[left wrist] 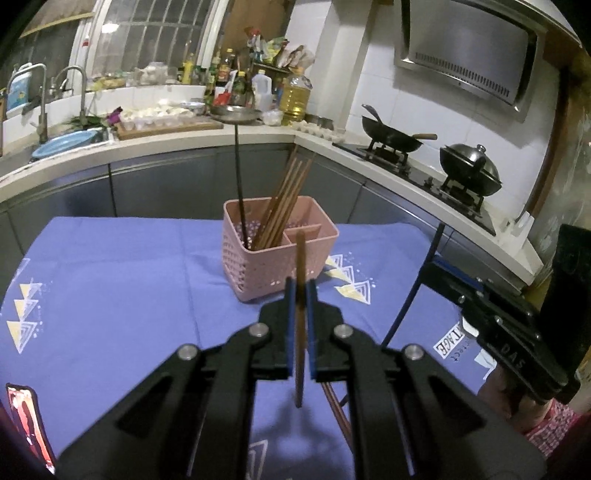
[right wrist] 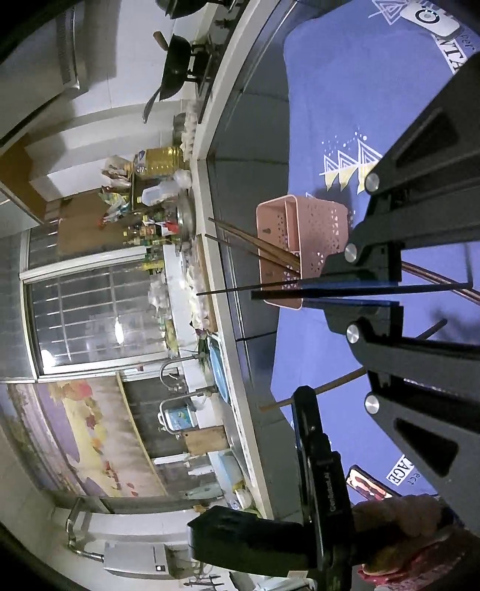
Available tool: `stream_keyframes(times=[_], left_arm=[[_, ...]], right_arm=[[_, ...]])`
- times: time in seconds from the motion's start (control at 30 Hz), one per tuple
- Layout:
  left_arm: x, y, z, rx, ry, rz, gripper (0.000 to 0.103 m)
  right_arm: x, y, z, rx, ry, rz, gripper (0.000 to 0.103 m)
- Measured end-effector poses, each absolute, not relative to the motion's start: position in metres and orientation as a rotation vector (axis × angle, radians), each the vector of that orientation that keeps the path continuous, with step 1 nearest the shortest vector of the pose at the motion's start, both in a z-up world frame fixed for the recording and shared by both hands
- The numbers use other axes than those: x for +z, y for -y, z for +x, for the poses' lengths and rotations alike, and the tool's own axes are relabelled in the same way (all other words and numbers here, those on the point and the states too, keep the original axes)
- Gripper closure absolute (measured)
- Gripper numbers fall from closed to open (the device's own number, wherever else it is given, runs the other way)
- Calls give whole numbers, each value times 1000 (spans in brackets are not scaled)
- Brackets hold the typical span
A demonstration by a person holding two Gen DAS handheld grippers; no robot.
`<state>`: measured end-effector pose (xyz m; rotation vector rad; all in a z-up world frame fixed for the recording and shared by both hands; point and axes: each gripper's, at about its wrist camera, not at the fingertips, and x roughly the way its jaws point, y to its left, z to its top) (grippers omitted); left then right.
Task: Organize utensils
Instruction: 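Raise both held chopsticks over the pink caddy and drop them inside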
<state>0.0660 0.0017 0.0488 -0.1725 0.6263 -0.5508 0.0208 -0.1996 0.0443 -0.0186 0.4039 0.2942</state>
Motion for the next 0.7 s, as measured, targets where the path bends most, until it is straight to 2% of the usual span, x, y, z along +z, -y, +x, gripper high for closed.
stream_keyframes(times=[0.7], left_arm=[[61, -6, 63, -558, -589, -174, 98]], right_arm=[[63, 199, 19, 303, -359, -29, 98]])
